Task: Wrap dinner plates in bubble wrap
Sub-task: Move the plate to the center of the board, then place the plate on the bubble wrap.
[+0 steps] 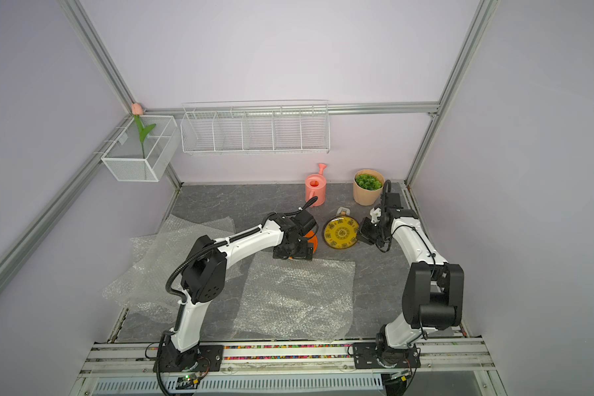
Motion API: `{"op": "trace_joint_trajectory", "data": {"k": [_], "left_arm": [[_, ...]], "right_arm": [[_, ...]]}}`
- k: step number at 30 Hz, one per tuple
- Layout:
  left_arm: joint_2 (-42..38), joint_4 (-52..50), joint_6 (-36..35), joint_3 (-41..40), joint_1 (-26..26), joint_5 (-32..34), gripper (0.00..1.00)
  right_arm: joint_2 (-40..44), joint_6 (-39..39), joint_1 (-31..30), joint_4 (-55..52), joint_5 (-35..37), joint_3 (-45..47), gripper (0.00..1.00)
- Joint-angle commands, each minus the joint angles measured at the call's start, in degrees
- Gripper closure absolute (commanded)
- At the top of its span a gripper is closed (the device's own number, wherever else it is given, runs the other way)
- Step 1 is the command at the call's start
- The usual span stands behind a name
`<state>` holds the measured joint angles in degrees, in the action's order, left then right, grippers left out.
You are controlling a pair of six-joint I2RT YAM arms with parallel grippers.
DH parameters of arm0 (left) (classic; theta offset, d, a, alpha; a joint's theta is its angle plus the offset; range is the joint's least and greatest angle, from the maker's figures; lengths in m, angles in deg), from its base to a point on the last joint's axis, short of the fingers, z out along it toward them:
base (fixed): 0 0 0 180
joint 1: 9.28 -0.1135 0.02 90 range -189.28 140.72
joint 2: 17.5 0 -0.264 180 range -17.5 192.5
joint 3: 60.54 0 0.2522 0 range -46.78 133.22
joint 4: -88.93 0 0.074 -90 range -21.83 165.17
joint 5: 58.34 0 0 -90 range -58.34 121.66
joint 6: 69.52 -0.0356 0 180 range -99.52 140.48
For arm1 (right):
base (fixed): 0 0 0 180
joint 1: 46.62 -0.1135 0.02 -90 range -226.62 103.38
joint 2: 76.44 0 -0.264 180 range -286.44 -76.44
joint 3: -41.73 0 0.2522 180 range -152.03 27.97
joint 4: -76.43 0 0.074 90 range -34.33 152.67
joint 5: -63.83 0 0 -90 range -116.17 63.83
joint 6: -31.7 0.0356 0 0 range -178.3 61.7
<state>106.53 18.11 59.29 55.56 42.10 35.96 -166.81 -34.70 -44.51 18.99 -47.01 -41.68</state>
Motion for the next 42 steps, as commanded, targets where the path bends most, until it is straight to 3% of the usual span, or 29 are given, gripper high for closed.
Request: {"op": "trace_joint_trajectory", "data": {"k": [1,16,21,25,35,42], "left_arm": [[3.68,-0.14,1.99,3.42,-0.06,2.68,0.01],[11.55,-3.92,1.3,13.47,-4.36,7.33,0.01],[15.33,-7.99,-1.44,22.21,-6.78,8.37,0.01],[13.31,-9.82,-3.2,25.5,-6.9,6.12,0.0],[-5.13,-6.24,-4.76,6.97,-6.99,1.69,0.02],[-14.89,-1.07,-3.63,-10.15,-6.99,0.22,0.03]], "right_arm": [[2.36,-1.8,0.52,-1.49,-1.74,1.17,0.93],[4.91,-2.23,1.67,-2.98,-3.03,1.1,0.93],[7.31,-1.5,1.37,-3.7,-6.6,2.53,0.93],[9.86,0.22,-2.14,-3.05,-11.27,7.54,0.93],[12.39,13.72,-25.89,10.94,-10.8,22.68,0.93],[9.29,17.01,-34.66,16.39,-7.45,27.11,0.93]]}}
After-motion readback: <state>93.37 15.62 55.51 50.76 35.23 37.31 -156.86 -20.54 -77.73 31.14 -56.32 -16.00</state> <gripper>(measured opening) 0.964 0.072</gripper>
